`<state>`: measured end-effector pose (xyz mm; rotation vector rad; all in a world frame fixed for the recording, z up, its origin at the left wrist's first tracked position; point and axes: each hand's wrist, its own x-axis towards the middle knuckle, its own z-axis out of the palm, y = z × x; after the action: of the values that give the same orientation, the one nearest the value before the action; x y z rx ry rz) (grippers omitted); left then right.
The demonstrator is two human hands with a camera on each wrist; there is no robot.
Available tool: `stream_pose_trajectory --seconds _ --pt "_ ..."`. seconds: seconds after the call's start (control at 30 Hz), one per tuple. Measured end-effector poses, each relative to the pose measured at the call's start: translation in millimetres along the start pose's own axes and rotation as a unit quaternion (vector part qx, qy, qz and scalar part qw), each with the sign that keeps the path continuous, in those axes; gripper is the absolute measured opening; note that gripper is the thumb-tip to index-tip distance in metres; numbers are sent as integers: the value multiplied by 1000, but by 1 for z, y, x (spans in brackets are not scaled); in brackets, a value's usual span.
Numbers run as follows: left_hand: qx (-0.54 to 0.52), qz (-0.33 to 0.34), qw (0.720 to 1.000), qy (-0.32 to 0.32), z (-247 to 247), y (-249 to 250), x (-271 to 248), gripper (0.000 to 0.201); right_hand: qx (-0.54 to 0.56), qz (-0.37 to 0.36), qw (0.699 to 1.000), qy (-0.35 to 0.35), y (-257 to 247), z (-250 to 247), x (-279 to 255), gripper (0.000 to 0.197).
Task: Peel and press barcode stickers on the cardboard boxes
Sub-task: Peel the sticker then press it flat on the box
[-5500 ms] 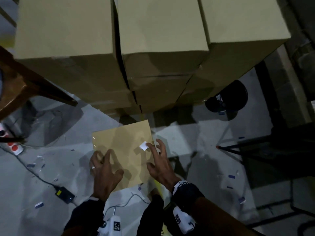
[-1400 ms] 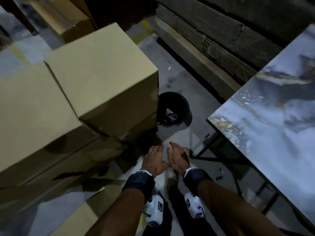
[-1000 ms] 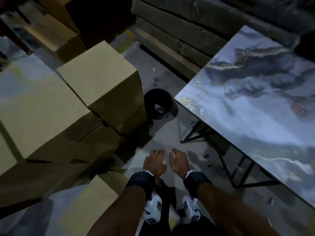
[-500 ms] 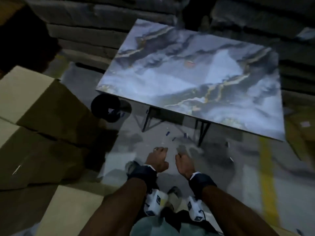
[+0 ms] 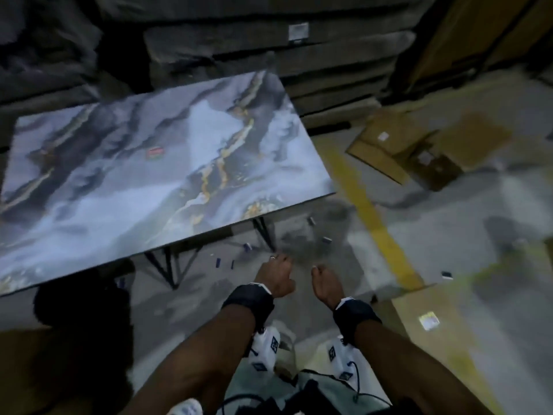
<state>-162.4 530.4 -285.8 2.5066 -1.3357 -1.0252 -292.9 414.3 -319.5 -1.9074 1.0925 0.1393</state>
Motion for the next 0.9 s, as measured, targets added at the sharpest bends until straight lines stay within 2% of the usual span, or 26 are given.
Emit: stream_pose_trajectory --seconds 0.1,0.23,0.27,0.33,0.4,0.5,0.63,0.73,0.9 --pt "34 49 998 -20 -12 32 30 62 -1 7 999 51 10 -29 4 55" --pt "68 124 989 -45 -16 68 76 59 33 75 995 62 30 -61 12 60" --pt "70 141 986 -55 -17 76 85 61 55 96 990 89 33 -68 17 57" --pt "93 176 977 -76 -20 94 106 63 80 167 972 143 49 -80 27 38" --pt "126 222 963 -89 -22 109 126 66 122 212 956 164 59 -88 32 26" --pt "142 283 938 -142 -20 129 158 74 173 261 928 203 73 -101 34 31" --pt "172 303 917 -196 -15 153 186 72 199 304 904 224 85 -116 31 34" --pt "208 333 889 -235 -4 175 204 75 206 328 887 252 103 -118 25 32" --pt "236 368 861 -259 17 209 226 76 238 366 848 300 136 -124 14 32"
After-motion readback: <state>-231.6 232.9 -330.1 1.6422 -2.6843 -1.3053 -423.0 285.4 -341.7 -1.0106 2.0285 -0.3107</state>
